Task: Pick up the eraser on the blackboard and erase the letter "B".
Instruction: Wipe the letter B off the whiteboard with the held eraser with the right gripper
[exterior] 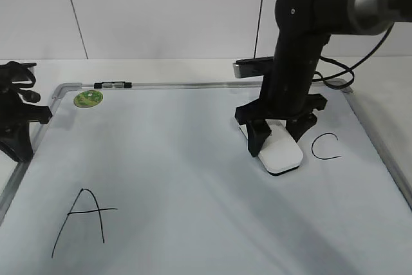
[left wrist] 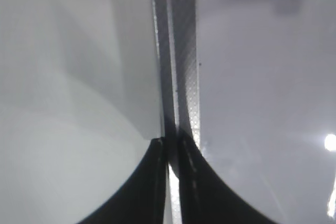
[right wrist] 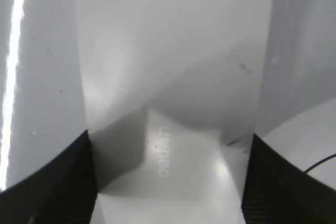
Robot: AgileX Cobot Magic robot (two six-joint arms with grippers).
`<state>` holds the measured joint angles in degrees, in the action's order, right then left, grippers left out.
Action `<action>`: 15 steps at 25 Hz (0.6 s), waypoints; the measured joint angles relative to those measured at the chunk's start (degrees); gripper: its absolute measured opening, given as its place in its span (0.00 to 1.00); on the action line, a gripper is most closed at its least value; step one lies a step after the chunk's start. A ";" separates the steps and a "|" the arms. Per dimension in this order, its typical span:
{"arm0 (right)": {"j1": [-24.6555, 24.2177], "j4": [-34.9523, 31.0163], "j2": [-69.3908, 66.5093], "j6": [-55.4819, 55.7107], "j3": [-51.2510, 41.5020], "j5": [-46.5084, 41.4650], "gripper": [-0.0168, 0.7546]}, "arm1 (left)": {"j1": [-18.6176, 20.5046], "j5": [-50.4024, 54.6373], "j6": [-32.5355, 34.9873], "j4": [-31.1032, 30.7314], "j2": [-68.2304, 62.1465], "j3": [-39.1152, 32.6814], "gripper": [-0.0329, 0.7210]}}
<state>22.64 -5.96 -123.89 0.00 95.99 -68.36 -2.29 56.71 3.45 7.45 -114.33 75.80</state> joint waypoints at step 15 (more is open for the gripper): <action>-6.89 -5.55 -0.49 1.12 0.09 0.94 0.73 | 0.00 -0.31 0.00 0.32 0.00 0.00 0.07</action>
<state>15.75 -11.51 -124.38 1.12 96.07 -67.42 -2.29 56.40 3.45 7.77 -114.33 75.80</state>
